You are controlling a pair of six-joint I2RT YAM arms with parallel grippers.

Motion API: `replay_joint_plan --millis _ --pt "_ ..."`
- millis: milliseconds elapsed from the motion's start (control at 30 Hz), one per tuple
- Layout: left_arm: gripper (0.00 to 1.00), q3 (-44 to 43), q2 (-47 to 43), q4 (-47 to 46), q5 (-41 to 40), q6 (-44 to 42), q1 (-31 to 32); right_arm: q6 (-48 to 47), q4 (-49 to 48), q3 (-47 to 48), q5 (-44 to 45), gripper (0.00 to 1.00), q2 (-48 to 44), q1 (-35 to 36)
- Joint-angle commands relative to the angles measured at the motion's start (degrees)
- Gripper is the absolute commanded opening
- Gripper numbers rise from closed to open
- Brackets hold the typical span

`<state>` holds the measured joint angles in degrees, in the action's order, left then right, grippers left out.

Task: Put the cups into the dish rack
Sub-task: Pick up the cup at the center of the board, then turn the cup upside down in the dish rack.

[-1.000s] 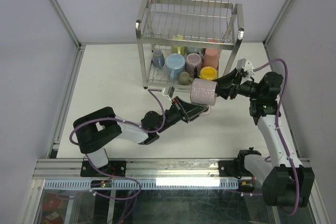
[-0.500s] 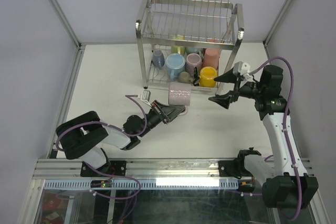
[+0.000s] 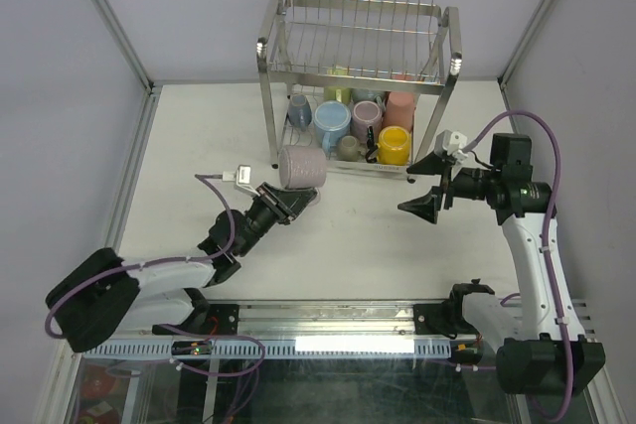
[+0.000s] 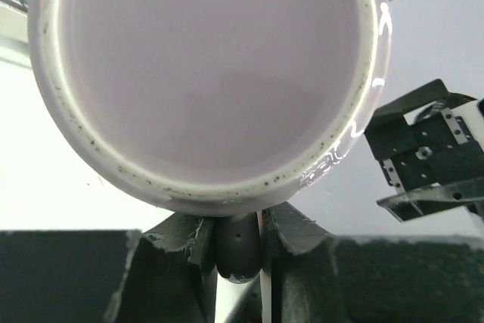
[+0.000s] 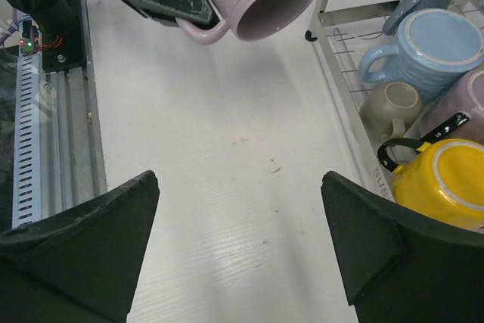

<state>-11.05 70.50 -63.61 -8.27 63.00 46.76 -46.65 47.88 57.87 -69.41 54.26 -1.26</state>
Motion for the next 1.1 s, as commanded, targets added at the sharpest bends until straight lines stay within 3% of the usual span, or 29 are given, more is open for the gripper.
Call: replay_joint_plan --millis 0,133,433,1067 --pt "0.0 -10.3 -11.8 25.6 -7.1 -15.3 -0.2 -1.0 1.4 -1.5 -0.3 0.91 -1.6 0.0" --pt "0.0 -17.0 -14.9 41.5 -12.5 -23.4 -0.3 -0.3 0.1 -2.1 0.6 0.91 -1.9 -0.1" --pt "0.0 -30.8 -8.4 55.6 -21.6 -34.3 3.7 -0.1 -0.2 -2.7 1.1 0.91 -1.8 0.0" --pt "0.0 -40.6 9.1 49.2 -38.2 -37.2 3.5 -1.3 0.5 -2.8 2.1 0.91 -1.7 -0.1"
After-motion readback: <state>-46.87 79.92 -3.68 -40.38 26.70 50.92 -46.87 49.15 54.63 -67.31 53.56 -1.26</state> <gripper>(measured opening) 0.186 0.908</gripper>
